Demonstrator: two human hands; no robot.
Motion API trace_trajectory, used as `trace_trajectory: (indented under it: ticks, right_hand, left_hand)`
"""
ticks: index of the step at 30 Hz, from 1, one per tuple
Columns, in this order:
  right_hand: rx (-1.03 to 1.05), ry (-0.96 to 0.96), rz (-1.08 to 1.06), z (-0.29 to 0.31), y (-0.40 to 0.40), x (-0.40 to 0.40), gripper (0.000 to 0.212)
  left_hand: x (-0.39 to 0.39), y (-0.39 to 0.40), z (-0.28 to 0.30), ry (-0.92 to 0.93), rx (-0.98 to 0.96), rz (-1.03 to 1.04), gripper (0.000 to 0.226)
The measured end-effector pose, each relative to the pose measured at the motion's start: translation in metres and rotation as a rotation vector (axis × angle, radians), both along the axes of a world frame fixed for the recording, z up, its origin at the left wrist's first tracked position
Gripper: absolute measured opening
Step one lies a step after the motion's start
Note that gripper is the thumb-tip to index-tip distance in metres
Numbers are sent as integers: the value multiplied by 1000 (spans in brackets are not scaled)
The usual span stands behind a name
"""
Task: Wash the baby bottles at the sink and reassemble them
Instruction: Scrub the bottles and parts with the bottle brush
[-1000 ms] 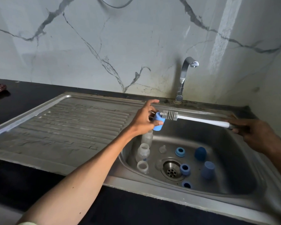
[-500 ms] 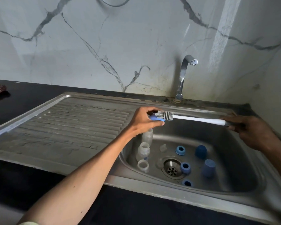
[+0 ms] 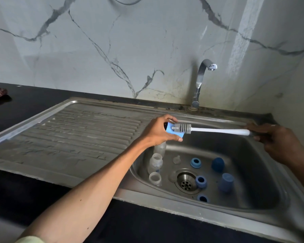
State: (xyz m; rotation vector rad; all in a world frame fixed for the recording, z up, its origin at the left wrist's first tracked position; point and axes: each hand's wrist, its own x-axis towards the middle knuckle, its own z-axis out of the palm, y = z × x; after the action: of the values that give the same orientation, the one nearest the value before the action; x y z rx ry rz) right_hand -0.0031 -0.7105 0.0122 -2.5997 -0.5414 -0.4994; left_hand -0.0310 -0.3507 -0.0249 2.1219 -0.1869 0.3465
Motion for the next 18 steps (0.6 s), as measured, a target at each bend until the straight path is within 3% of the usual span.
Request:
trace_trajectory:
  ticks: [14,18]
  right_hand:
    - [62,72,5,3,28,-18,40]
    - [87,125,-10,5,14,-15,40]
  left_hand:
    - [-3,-4,5,-22,-184,-22,55]
    - [-1,-4,8,-71,-213,8,76]
